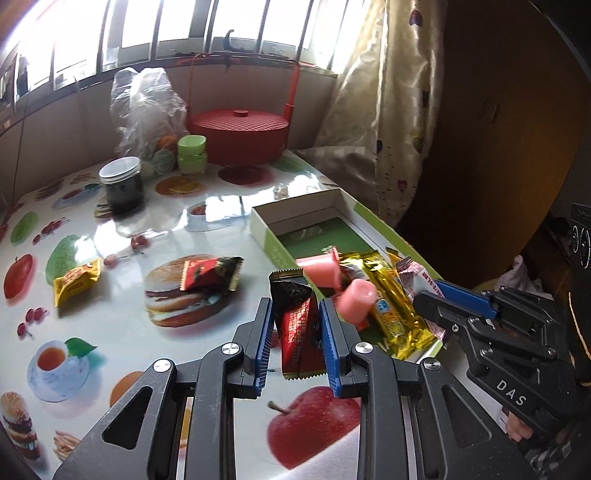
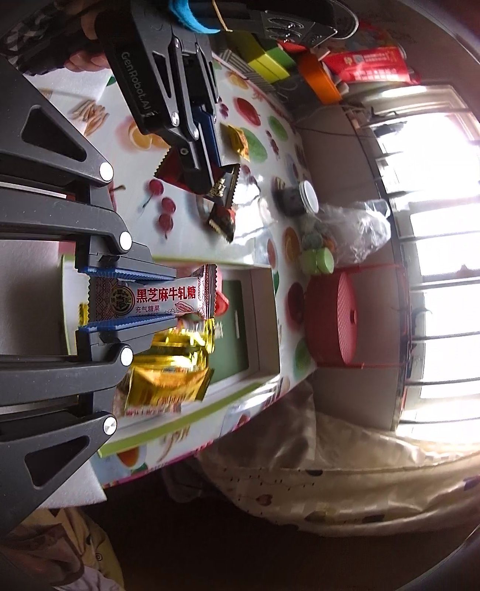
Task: Organize snacks
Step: 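Carry the white wafer bar and red packet over the green box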
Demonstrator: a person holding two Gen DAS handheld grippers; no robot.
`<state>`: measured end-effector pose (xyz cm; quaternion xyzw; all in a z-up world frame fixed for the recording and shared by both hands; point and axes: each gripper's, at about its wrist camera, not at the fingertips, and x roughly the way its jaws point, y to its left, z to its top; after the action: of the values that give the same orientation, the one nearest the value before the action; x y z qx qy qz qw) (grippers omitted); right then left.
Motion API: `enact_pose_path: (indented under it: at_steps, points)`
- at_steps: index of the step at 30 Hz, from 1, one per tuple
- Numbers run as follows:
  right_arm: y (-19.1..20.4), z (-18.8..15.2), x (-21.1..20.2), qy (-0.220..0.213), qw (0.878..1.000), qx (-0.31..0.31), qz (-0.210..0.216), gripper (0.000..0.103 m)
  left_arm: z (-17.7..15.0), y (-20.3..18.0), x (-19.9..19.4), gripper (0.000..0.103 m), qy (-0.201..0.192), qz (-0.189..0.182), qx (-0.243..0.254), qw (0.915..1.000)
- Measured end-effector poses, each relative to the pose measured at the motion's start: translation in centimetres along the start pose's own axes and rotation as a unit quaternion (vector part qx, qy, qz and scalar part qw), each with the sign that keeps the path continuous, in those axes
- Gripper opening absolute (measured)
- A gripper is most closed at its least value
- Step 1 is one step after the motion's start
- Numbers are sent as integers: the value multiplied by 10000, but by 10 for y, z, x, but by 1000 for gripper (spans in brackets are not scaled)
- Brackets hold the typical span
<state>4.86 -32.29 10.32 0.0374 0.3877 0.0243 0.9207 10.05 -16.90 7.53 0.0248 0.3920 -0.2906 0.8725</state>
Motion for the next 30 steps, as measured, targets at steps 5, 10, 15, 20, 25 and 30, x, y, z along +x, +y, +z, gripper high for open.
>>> enact_pose_path:
  at_steps: [5,10,15,20,25,30]
  points:
    - [-14,-4,-2,-21,9998,105,-163,17,-1,-15,6,26,39,-173,142,9997]
    - [-32,-8,0,33,9992,214,-335,17,-4,-27,16,26,170,-266,237,9992]
    - [-44,-11,6,100,9985,246,-484,17,-6,-41,24,26,254,-460,340,9980]
    - [-52,-14,16,210,9979,253,-559,17,-7,-55,32,26,338,-563,492,9966]
    - [-58,-14,20,182,9974,263,-652,17,-8,-63,39,26,424,-574,597,9957]
    - [-64,-12,26,186,9966,290,-745,18,-10,-68,45,26,487,-582,640,9951]
